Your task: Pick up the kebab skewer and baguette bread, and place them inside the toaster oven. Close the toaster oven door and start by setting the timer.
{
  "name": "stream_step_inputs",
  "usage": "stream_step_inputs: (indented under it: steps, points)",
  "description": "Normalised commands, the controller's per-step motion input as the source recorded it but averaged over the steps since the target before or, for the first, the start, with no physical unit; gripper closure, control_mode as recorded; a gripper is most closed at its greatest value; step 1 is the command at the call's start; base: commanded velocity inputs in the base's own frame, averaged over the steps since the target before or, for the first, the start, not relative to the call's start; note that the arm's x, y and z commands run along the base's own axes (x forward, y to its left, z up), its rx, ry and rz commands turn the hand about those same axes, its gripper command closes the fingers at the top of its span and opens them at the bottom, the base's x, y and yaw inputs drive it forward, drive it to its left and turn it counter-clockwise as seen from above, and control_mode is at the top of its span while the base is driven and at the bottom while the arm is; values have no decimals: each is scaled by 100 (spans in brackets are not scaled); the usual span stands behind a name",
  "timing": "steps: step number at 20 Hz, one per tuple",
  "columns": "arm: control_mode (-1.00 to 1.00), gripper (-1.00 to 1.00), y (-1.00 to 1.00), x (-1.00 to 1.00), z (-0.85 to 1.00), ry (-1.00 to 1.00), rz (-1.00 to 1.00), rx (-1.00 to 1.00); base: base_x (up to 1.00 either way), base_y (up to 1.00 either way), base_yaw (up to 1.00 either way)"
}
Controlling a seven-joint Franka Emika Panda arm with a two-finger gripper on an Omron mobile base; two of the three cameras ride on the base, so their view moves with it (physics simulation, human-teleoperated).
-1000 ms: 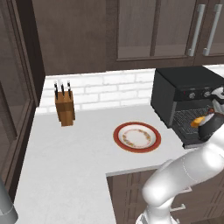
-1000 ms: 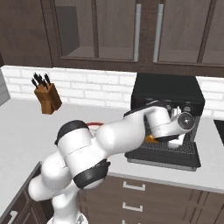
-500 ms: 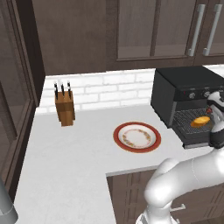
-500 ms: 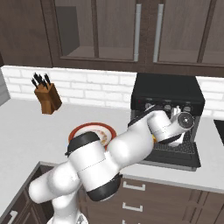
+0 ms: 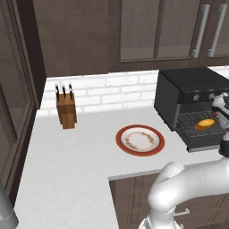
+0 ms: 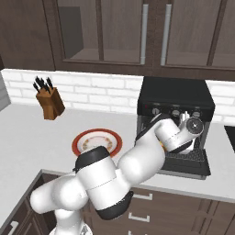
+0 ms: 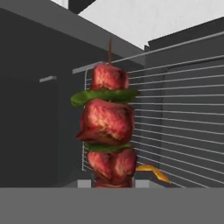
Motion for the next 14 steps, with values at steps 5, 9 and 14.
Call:
stream_step_inputs:
  steps: [5,9,14]
  points:
    - [-100,-100,0,8,0,7,0,0,0,0,0]
    - [-100,-100,0,0,0,7,0,0,0,0,0]
    - [-100,-100,0,0,0,9,0,0,0,0,0]
